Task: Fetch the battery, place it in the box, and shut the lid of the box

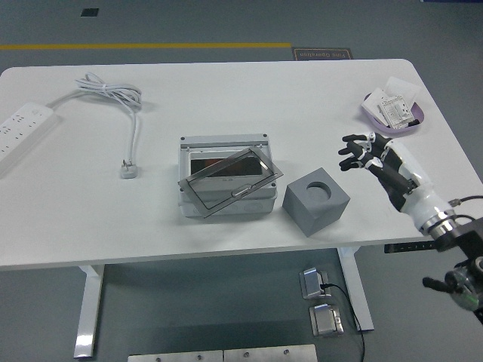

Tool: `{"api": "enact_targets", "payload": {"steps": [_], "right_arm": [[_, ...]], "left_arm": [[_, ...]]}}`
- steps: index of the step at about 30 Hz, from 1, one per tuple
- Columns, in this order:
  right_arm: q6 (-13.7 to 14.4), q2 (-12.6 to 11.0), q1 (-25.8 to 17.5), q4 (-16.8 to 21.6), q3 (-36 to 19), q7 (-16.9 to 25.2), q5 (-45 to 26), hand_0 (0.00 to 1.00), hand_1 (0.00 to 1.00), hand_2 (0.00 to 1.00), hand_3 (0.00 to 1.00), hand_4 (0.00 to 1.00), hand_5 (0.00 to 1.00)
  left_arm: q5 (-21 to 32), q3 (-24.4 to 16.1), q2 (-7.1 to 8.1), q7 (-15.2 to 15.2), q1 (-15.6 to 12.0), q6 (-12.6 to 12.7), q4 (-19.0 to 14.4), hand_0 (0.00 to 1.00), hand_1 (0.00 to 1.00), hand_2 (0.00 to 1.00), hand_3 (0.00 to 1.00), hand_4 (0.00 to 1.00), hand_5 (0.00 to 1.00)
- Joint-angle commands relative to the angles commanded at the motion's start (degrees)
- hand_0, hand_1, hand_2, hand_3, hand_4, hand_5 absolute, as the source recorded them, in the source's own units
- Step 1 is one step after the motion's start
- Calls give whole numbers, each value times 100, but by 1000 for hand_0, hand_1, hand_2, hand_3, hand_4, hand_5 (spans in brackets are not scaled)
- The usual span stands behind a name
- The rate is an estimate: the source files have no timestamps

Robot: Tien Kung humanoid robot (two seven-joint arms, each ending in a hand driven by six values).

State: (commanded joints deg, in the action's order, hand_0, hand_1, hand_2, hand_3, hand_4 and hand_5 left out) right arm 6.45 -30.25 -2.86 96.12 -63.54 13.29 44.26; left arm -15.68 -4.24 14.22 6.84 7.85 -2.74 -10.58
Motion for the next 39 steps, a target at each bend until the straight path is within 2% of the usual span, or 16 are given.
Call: {"api": "enact_targets", "payload": {"steps": [5, 6, 10, 16, 18, 23, 24, 25, 35, 36, 39], "right_arm": [[-30, 100, -277, 40, 379, 619, -838, 458, 420, 487, 529, 764, 484], [-38, 118, -257, 22, 454, 704, -990, 494, 440, 503, 557, 758, 502], [-44, 183, 14, -133, 748, 786, -1423, 494, 440, 503, 557, 758, 502], [-78, 305, 543, -461, 1283, 728, -1613, 518, 450, 521, 583, 755, 508], [-93, 330, 620, -518, 1403, 718, -1650, 552, 472, 540, 602, 752, 520], [-195, 354, 760, -605, 1629, 661, -1764, 552, 472, 540, 602, 752, 520], [-229, 350, 798, -621, 1681, 641, -1795, 606, 525, 581, 634, 747, 529], [-253, 348, 826, -632, 1718, 626, -1815, 606, 525, 581, 634, 747, 529], [-457, 373, 1593, -835, 2367, 137, -1789, 642, 546, 600, 648, 748, 551], [-465, 380, 1658, -857, 2423, 103, -1790, 681, 588, 635, 681, 759, 605], [-476, 410, 1843, -924, 2578, 31, -1803, 681, 588, 635, 681, 759, 605]], "left_arm": [[72, 78, 12, -34, 42, -1, -8, 728, 750, 728, 681, 569, 472], [79, 83, 14, -36, 48, -1, -9, 728, 750, 727, 683, 570, 471], [-16, -7, 9, -4, 52, -8, -5, 728, 750, 727, 683, 570, 471], [-168, -145, -6, 47, 64, -17, 0, 728, 750, 728, 682, 571, 472], [-160, -138, -5, 44, 69, -16, -2, 728, 750, 728, 683, 573, 473], [-248, -221, 1, 69, 64, -19, 4, 728, 750, 728, 683, 573, 473], [-279, -250, 1, 79, 62, -20, 6, 728, 750, 727, 681, 574, 473], [-294, -265, 1, 83, 61, -21, 7, 728, 750, 727, 681, 574, 473], [-289, -243, 0, 69, 98, -27, 1, 728, 750, 726, 679, 575, 473], [-281, -235, 0, 66, 103, -27, -1, 728, 750, 726, 679, 577, 471], [-297, -240, 2, 68, 115, -29, -4, 728, 750, 726, 679, 577, 471]]}}
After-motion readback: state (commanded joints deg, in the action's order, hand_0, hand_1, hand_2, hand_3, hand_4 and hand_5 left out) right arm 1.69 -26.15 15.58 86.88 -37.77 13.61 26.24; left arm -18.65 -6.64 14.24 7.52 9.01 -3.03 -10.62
